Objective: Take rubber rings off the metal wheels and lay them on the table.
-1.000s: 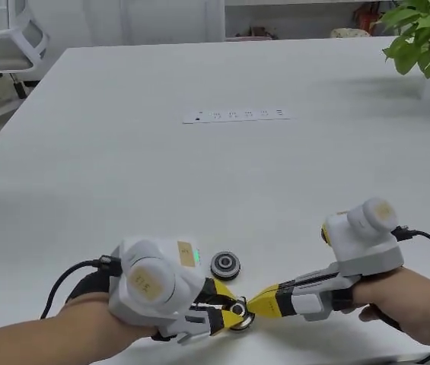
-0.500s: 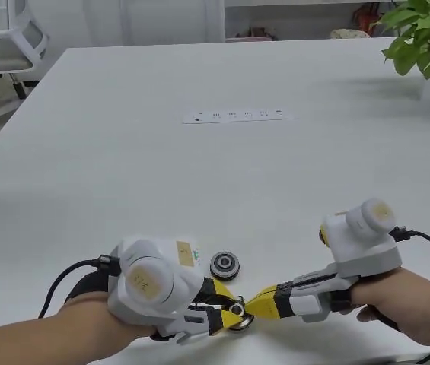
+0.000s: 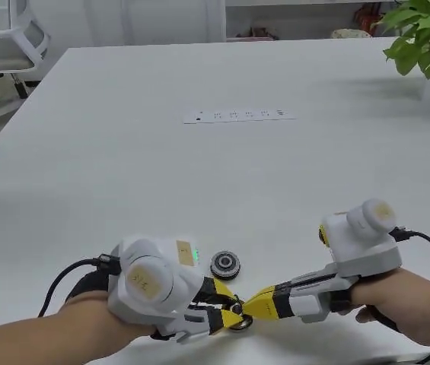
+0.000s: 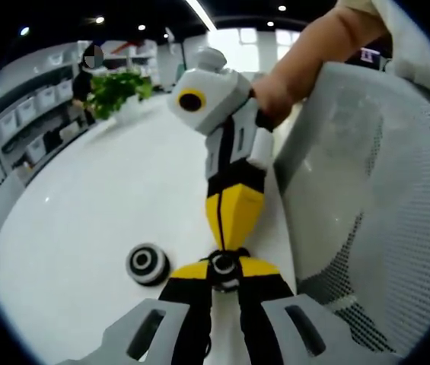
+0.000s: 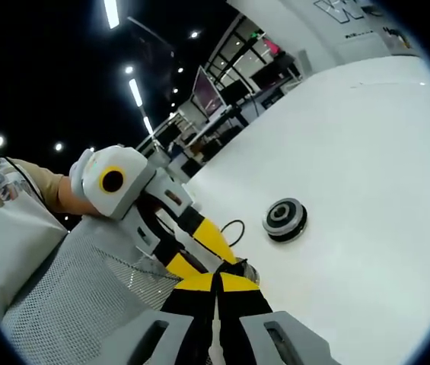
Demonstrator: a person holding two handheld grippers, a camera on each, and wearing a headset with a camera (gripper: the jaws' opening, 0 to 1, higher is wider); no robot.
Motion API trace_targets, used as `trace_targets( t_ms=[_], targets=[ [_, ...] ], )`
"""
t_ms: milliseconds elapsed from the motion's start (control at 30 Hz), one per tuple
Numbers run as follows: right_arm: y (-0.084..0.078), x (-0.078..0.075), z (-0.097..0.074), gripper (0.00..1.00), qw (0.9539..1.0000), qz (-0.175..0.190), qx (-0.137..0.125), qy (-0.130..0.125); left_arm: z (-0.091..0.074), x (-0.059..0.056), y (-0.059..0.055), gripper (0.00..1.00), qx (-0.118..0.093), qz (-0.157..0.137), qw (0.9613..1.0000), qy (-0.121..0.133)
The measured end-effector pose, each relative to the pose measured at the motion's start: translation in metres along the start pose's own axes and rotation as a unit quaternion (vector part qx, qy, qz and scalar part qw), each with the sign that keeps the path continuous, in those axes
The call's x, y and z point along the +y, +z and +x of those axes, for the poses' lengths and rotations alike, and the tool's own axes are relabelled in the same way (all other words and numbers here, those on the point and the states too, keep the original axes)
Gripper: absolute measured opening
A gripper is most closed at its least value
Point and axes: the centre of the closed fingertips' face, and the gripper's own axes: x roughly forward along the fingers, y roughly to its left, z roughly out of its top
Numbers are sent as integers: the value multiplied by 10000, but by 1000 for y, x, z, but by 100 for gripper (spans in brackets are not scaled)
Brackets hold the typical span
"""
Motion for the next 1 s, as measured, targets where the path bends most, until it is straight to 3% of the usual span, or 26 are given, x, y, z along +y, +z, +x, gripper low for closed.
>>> trace_targets(
  t_ms=[67, 133, 233, 500, 700, 1000],
  targets=[
    [-2, 10, 3, 0, 9998, -13, 55, 201, 0, 0, 0, 12, -8, -1, 10000, 0],
    [-5, 11, 4, 0, 9996, -91, 130, 227, 0, 0, 0, 12, -9, 1, 10000, 0],
    [1, 8, 0, 0, 9996, 82, -58, 258, 0, 0, 0, 12, -8, 2, 10000, -1],
    [1, -10, -5, 0, 9999, 1, -125, -117, 0, 2, -1, 13, -29, 8, 10000, 10],
    [2, -10, -5, 0, 9998, -25, -150, -102, -1, 0, 2, 15, -8, 0, 10000, -28],
    [7, -8, -7, 0, 9997, -39, -252, -50, -16, 1, 9, 23, -166, -103, 9997, -147]
  ],
)
